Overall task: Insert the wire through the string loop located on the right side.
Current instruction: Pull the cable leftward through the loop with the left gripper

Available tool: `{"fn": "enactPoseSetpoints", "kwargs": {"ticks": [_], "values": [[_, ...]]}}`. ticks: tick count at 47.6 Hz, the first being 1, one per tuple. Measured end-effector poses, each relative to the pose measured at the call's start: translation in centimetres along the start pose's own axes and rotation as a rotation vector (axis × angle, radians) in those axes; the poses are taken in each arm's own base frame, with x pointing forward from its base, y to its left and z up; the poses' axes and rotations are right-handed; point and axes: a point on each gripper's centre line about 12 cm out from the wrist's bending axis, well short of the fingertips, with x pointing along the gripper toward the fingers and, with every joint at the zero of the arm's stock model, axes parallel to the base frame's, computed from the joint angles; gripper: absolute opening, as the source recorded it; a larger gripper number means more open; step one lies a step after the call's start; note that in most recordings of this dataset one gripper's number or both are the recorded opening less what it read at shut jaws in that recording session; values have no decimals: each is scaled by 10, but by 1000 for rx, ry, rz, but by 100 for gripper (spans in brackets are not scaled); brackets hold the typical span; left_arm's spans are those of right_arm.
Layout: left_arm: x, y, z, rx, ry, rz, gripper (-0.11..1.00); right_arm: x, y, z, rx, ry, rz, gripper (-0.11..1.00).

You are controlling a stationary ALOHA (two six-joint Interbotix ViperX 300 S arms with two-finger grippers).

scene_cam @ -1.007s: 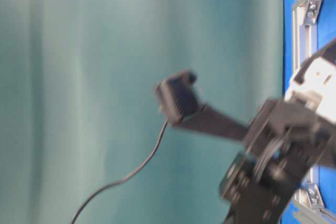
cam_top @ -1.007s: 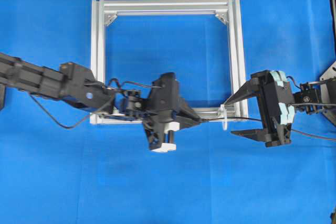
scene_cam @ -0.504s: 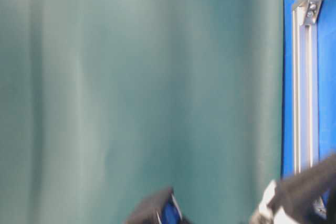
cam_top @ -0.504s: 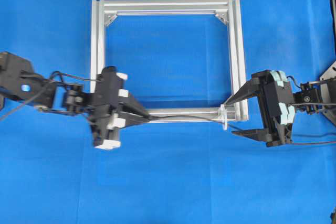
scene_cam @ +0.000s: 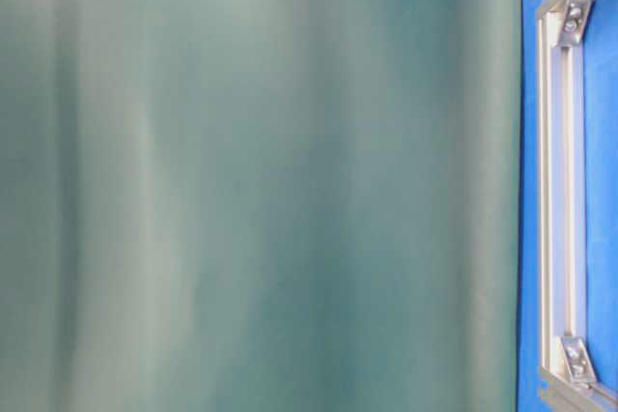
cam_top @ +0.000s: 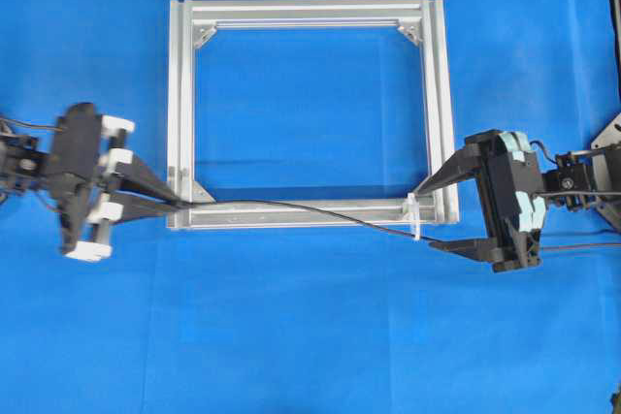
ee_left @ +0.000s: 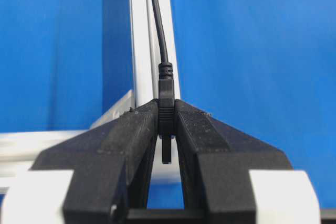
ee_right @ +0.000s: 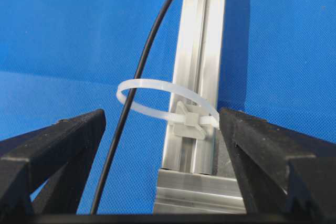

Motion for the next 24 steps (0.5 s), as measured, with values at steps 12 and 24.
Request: {"fn": "enactPoseSetpoints", "kwargs": {"ticks": [12, 24], "values": [[-25, 3, -16, 1, 33, -2, 8, 0, 2, 7, 2, 18, 2, 95], [-26, 4, -25, 2, 108, 6, 8, -3, 5, 20, 4, 12, 6, 95]]}}
